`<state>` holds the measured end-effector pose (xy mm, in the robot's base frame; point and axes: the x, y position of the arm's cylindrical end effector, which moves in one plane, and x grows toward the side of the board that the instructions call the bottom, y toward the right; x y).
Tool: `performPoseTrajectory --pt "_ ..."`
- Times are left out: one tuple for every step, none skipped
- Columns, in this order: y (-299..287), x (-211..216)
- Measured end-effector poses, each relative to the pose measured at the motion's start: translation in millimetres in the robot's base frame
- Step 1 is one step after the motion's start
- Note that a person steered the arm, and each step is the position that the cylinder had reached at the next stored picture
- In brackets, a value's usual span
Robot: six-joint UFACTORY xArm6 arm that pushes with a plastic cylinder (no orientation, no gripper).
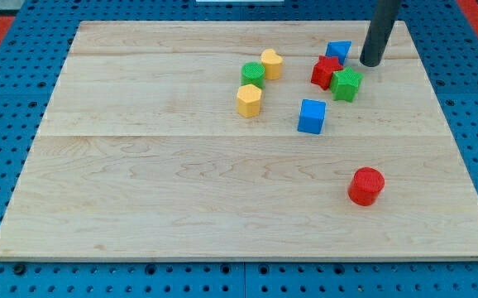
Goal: Move the yellow hexagon into the blue cube
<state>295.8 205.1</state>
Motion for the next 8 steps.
performPoseTrajectory --pt "-16 -6" --pt "-17 -28" --pt "-31 -40" --pt "-72 -36" --pt "-87 -14" --pt "-88 -22" --pt "-88 5" --pt "-89 35"
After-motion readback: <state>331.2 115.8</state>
